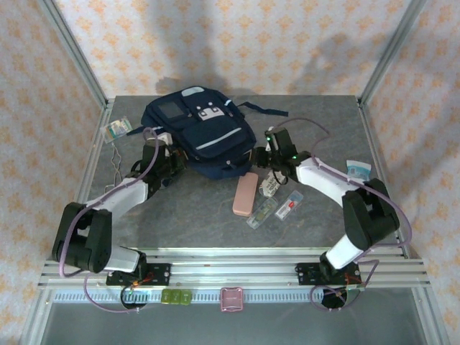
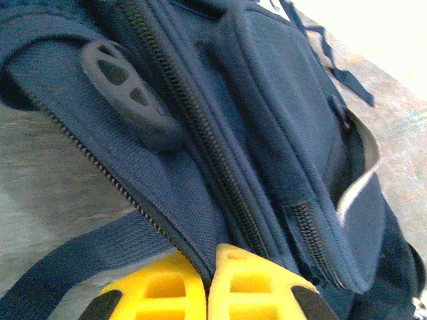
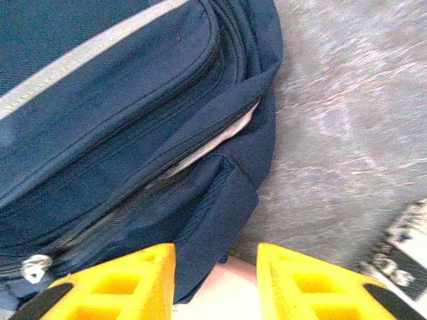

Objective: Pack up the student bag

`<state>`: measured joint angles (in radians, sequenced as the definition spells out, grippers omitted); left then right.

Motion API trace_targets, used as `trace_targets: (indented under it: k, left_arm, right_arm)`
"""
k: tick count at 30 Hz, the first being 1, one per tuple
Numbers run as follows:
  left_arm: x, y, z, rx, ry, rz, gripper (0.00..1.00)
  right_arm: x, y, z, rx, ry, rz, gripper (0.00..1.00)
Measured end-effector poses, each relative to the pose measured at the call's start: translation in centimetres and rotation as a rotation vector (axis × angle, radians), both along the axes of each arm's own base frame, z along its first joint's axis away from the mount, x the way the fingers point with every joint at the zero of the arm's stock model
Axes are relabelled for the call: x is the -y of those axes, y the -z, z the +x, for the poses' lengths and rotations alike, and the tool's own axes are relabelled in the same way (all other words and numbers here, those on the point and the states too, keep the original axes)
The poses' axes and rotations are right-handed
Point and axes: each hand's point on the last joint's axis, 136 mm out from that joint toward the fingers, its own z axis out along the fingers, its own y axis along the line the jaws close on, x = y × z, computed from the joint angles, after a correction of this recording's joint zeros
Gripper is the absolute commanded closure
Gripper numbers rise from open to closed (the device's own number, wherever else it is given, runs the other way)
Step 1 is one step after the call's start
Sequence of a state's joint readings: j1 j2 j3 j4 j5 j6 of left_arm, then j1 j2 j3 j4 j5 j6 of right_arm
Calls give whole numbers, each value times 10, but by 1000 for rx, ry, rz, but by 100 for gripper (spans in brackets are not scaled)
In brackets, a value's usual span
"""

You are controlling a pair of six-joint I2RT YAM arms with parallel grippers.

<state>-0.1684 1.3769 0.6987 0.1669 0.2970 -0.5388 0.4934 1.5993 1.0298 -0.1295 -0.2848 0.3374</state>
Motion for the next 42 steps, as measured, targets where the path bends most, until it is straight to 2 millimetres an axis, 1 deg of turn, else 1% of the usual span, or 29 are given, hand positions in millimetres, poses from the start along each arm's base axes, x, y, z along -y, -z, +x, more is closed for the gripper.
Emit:
trace_targets:
  k: [1,2,4,5,8,11,13,15,16,18,20,21,25,28,32,35,37,40,42]
  left_arm:
    - [-8,-3,-1,6,-29,10,53]
    - [-14,-6,-1,15,-52,19,47]
    - [-21,-14,-1,35,-91,13,43]
    - [-21,-17,-2,43,-98,3,42]
    - [-10,-13,-15,31,-97,-37,39]
    - [15,1,-36,-17,-70,-81,34]
    - [33,14,-52,-59,-53,-123,30]
    - [44,28,-68,-100,-50,-168,26]
    - [47,37,-76,-119,-63,-196,23]
    - [49,51,-86,-141,-93,-238,22]
    - [48,60,-92,-149,-129,-268,21]
    - [48,60,-91,-138,-150,-280,19]
    - [46,46,-74,-51,-217,-342,18]
    - [44,41,-63,-4,-259,-377,17]
    - [42,49,-56,2,-300,-398,16]
    - [37,55,-54,-3,-347,-412,16]
    - [34,55,-54,6,-373,-438,15]
    - [23,62,-59,11,-417,-457,12]
    - [13,69,-62,-1,-452,-462,15]
  right_arm:
    - [-5,4,-1,-12,-14,8,63]
    - [-10,8,-3,-22,-30,14,63]
    - [-23,13,-9,-35,-73,28,63]
    - [-30,15,-12,-40,-92,35,63]
    - [-51,23,-18,-60,-151,51,64]
    - [-67,35,-23,-83,-191,57,66]
    - [-71,42,-22,-96,-200,62,68]
    - [-74,45,-20,-101,-202,72,69]
    - [-76,45,-20,-102,-205,78,69]
    - [-80,48,-20,-107,-213,89,70]
    - [-84,50,-21,-112,-222,95,70]
    - [-87,51,-22,-117,-227,100,71]
    - [-103,53,-32,-126,-267,121,71]
    - [-115,52,-41,-128,-302,133,71]
    - [-126,52,-50,-134,-332,143,71]
    - [-127,52,-51,-134,-336,143,71]
    - [-126,52,-51,-133,-335,141,70]
    - [-126,51,-50,-132,-334,141,70]
    - [-126,50,-50,-128,-333,141,70]
